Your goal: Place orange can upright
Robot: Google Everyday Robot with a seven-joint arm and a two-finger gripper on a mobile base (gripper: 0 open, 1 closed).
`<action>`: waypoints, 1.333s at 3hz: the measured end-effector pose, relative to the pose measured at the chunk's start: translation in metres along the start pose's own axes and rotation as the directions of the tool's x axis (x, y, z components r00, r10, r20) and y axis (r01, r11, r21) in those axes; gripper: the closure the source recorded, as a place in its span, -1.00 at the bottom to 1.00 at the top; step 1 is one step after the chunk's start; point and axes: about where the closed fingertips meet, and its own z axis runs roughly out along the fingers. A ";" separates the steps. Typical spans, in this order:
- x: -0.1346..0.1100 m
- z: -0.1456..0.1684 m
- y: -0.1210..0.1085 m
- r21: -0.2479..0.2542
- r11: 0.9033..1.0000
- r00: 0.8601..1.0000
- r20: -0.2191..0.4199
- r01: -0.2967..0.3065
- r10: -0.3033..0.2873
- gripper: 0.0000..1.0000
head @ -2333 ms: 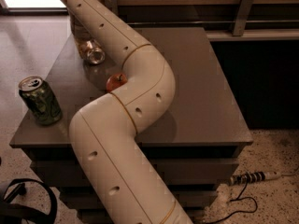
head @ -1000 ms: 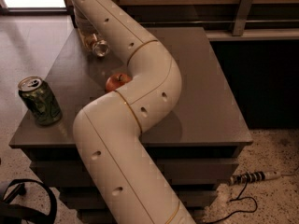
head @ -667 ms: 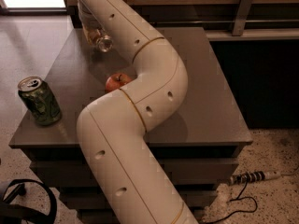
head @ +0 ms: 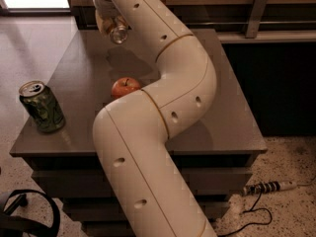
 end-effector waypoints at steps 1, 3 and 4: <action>-0.005 -0.018 -0.011 -0.037 0.998 0.997 0.058 0.045 -0.043 1.00; -0.018 -0.055 -0.022 -0.091 0.981 0.969 0.193 0.173 -0.154 1.00; -0.031 -0.071 -0.019 -0.097 0.964 0.937 0.277 0.250 -0.215 1.00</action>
Offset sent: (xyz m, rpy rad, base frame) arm -0.0122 -0.0348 0.0701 0.1021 -0.1442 0.2239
